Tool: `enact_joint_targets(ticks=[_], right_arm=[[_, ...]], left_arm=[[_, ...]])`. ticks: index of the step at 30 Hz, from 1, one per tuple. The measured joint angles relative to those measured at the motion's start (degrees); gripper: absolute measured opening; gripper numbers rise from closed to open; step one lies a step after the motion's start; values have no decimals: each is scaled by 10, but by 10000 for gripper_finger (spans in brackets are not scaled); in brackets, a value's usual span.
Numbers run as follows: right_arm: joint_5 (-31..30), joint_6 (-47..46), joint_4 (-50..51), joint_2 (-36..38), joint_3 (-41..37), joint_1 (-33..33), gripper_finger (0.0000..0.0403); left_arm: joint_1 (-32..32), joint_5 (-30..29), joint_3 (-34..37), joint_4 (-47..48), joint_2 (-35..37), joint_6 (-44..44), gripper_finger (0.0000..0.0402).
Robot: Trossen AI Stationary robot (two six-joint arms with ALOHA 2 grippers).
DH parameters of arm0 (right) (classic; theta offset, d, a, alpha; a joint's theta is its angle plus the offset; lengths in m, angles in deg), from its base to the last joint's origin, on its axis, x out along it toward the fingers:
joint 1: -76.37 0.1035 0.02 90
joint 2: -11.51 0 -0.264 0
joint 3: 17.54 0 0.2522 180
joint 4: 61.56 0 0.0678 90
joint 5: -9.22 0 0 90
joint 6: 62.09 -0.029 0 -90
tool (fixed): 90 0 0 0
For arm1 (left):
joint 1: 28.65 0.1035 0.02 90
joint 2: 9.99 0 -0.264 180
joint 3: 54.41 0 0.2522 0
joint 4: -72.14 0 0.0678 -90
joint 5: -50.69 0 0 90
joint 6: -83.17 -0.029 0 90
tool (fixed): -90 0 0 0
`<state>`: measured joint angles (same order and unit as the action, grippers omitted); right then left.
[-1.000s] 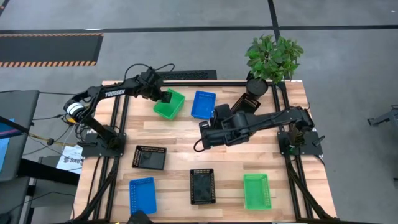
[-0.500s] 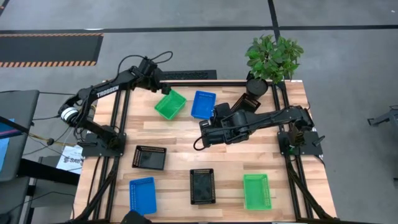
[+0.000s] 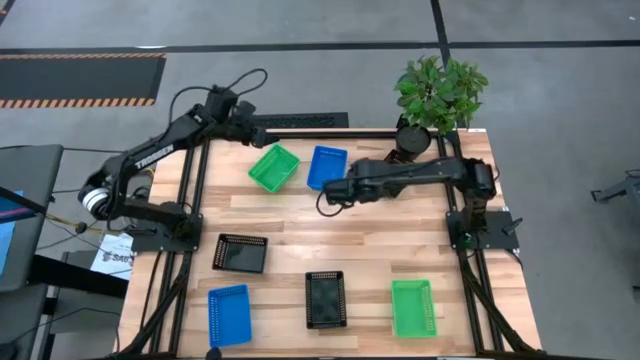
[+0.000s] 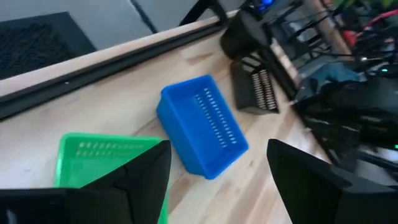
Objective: Stack baskets by color
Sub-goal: Stack the bottom black bin on the top black bin
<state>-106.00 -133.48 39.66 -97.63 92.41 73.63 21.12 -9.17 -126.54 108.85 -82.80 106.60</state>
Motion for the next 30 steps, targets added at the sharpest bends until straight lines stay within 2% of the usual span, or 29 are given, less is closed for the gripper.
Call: enact_joint_targets(ticks=[2, 6, 9, 12, 18, 21, 27, 30], right_arm=[[19, 22, -23, 4, -39, -10, 118], [111, 103, -110, 23, -84, 4, 118], [167, 142, -183, 27, -101, 43, 121], [181, 141, -210, 25, -106, 90, 129], [223, 82, -290, 26, -150, 168, 168], [230, 17, -344, 26, -174, 209, 196], [221, -141, -447, 25, -190, 275, 220], [177, -213, -496, 18, -191, 302, 218]], left_arm=[[1, 16, 0, 2, 18, 2, 253], [0, 54, 0, 22, 63, 25, 253], [-14, 72, 0, 30, 103, 50, 253], [-34, 64, 0, 38, 148, 85, 253], [-77, -36, 0, 49, 228, 151, 253], [-94, -84, 0, 64, 258, 178, 253], [-116, -114, 0, 83, 299, 193, 253], [-120, -112, 0, 86, 311, 182, 253]])
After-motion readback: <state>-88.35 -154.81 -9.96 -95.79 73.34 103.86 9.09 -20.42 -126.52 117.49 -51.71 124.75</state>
